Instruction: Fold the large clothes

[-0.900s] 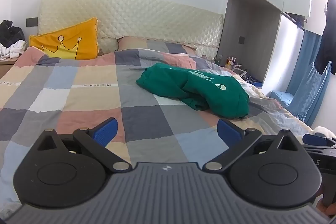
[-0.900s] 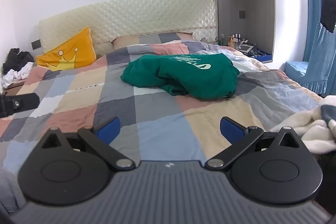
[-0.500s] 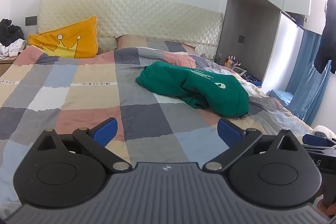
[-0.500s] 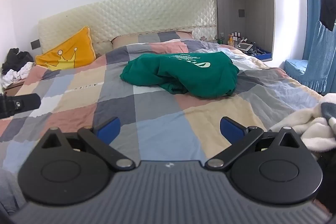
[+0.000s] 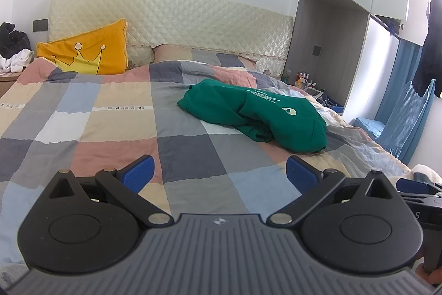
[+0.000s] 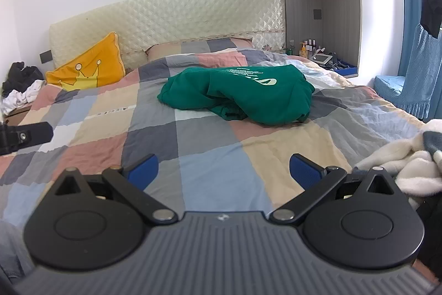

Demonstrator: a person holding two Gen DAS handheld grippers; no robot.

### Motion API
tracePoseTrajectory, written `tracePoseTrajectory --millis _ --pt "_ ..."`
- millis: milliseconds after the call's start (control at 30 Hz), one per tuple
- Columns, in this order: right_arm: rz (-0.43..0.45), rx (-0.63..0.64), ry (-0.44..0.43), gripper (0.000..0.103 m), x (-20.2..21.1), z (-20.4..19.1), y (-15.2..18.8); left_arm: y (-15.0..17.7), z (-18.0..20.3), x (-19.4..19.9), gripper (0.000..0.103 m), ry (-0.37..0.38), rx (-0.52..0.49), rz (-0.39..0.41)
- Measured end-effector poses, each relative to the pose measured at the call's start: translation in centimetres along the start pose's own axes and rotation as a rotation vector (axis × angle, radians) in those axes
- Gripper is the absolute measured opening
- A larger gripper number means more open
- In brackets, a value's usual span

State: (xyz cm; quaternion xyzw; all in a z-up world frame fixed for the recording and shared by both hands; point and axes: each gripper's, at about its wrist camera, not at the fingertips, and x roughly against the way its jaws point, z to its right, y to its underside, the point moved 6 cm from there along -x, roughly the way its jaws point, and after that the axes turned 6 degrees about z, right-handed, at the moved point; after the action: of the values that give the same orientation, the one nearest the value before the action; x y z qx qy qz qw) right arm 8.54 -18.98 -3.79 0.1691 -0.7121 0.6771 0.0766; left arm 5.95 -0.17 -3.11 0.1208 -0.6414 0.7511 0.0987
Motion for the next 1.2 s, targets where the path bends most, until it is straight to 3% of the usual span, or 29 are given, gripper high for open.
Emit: tracePoseTrajectory --millis 1200 --pt "-0.002 0.004 -0.01 0.103 -0.15 -0.13 0.1 0.23 -0.36 -0.22 0.103 0.012 0.009 0.0"
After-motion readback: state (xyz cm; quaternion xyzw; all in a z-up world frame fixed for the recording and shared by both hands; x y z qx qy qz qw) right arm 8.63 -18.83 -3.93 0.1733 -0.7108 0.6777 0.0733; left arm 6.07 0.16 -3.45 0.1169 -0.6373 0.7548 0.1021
